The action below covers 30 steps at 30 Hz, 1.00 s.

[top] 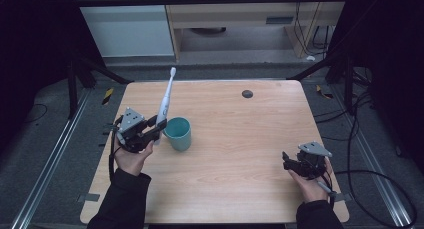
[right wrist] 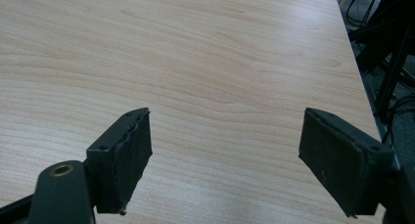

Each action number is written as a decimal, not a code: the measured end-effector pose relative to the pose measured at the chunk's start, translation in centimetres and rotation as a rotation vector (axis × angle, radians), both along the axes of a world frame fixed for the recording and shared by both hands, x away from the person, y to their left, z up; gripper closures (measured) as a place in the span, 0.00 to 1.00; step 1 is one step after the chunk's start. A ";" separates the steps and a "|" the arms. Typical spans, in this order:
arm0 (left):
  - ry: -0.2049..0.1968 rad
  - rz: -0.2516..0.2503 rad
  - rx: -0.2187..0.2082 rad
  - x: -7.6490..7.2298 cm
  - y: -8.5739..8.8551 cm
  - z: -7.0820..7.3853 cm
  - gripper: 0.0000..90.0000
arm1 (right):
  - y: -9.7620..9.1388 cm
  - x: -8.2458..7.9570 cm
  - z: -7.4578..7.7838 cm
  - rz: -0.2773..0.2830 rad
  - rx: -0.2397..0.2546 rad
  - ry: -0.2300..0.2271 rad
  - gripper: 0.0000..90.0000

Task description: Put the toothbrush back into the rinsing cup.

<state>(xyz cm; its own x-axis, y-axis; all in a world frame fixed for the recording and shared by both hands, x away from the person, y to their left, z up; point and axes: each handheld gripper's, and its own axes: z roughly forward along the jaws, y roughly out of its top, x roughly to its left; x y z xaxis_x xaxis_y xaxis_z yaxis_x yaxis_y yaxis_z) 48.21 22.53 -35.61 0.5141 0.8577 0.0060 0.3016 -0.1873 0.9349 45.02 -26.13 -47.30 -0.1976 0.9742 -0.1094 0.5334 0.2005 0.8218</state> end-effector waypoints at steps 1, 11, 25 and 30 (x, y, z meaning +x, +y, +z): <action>-0.008 0.013 -0.001 0.3 -0.1 0.0 0.73 | 0.0 0.0 0.0 0.000 -0.001 0.000 0.22; -0.036 0.086 -0.018 3.0 -1.2 -0.7 0.73 | 0.1 0.0 -0.1 0.007 -0.004 0.001 0.22; -0.036 0.145 -0.033 5.3 -3.5 -2.6 0.73 | 0.2 0.0 -0.1 0.012 -0.009 0.001 0.22; -0.032 0.157 -0.030 5.7 -4.0 -3.5 0.73 | 0.2 0.0 -0.1 0.013 -0.007 0.000 0.22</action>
<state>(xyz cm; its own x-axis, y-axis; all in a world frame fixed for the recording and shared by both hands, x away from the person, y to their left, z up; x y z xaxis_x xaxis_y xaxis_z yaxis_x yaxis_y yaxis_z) 53.96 18.54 -39.11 0.3738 0.9275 -0.0065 0.2951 -0.1123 0.9488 45.04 -25.92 -47.38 -0.2099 0.9707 -0.1165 0.5310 0.2133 0.8201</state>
